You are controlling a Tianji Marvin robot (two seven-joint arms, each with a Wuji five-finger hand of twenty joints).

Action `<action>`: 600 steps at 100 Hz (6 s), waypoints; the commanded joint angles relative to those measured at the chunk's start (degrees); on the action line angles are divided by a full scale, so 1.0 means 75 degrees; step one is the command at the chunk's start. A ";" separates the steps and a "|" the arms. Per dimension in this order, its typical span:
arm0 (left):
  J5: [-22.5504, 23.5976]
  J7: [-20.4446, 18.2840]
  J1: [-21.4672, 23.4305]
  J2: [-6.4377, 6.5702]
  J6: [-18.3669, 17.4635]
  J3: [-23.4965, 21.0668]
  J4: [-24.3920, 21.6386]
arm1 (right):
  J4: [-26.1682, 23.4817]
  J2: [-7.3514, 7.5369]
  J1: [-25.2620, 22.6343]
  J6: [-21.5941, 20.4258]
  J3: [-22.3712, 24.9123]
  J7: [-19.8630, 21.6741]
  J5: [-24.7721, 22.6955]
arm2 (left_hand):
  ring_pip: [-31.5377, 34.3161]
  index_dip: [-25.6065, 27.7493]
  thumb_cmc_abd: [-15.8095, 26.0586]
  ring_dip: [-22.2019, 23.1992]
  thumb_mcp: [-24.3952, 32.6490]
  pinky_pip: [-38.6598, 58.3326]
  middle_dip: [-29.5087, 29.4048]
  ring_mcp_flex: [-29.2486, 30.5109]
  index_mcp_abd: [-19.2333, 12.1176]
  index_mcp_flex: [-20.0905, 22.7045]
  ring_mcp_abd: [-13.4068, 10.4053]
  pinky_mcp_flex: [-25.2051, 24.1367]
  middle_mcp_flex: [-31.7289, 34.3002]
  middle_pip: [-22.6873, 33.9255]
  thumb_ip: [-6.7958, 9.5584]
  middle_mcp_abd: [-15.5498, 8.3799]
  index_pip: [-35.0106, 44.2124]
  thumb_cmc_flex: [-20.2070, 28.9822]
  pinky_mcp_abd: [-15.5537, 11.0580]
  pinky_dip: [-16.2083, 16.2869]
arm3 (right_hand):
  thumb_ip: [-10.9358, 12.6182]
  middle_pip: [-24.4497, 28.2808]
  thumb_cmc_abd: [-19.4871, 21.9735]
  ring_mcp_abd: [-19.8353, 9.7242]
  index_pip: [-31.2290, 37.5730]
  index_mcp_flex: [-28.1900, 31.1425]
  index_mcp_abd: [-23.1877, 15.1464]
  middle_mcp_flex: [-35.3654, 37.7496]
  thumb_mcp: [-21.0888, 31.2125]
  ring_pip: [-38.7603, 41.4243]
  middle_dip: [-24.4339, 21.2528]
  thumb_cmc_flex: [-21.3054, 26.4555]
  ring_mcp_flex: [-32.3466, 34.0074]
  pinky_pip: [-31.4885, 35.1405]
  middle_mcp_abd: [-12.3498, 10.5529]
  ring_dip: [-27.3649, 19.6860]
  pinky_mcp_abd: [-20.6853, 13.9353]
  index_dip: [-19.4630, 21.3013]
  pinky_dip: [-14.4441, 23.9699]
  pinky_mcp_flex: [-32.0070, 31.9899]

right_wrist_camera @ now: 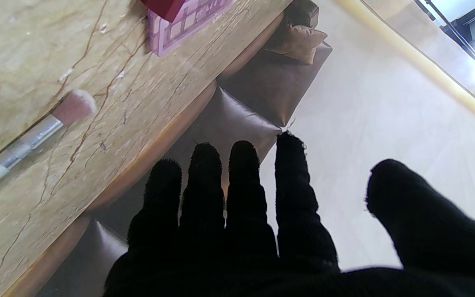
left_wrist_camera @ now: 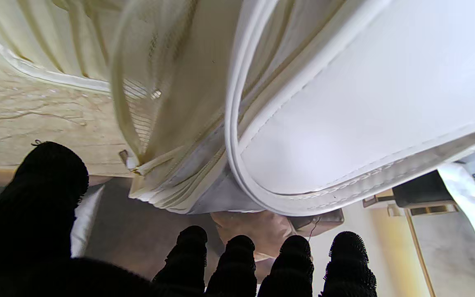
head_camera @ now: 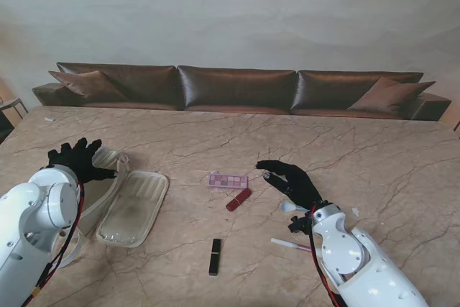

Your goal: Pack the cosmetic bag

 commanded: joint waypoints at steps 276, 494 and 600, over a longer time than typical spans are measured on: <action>-0.4528 0.3296 -0.1003 -0.0780 0.1651 0.1582 0.0888 | 0.1809 -0.0422 0.3926 0.2825 -0.4025 0.0674 -0.1154 | 1.1507 0.6451 -0.0927 0.4479 0.3512 1.4049 0.6677 0.9419 -0.1492 0.3703 -0.1187 0.8821 0.8079 0.7723 -0.1455 -0.2069 0.8844 0.3370 -0.1564 0.2540 | -0.0783 0.1297 -0.3141 0.0074 0.0207 -0.0121 -0.0273 0.0170 0.0937 0.0718 0.0591 0.0994 0.1020 0.1285 -0.0232 0.1020 0.0585 0.0241 0.0974 0.0591; -0.4993 0.3499 -0.0870 -0.0868 0.1450 0.1537 0.1143 | 0.6904 -0.2988 0.5153 0.3669 -0.6253 -0.2138 -0.0793 | 1.1507 0.6316 -0.0905 0.4464 0.3515 1.4119 0.6707 0.9412 -0.1441 0.3607 -0.1018 0.8823 0.8049 0.7649 -0.1463 -0.2024 0.8809 0.3345 -0.1467 0.2577 | -0.1269 0.3341 -0.7386 0.0346 0.6727 0.1996 -0.3399 0.0261 0.3806 0.1574 0.1345 0.3205 0.2820 0.2514 -0.0046 0.1231 0.1190 0.6690 0.2713 0.2725; -0.5082 0.3420 -0.1001 -0.0864 0.1464 0.1640 0.1205 | 0.6917 -0.2771 0.5192 0.2159 -0.5791 -0.2677 -0.0682 | 1.1450 0.6249 -0.0870 0.4477 0.3432 1.4062 0.6715 0.9410 -0.1460 0.3613 -0.0932 0.8809 0.8010 0.7608 -0.1475 -0.1970 0.8789 0.3382 -0.1319 0.2550 | -0.2300 0.3374 -0.5527 0.0094 0.4764 0.3046 -0.2825 0.4268 0.2972 0.4199 0.1457 0.3662 0.5268 0.4591 -0.0756 0.2426 0.1185 -0.0880 0.3171 0.5091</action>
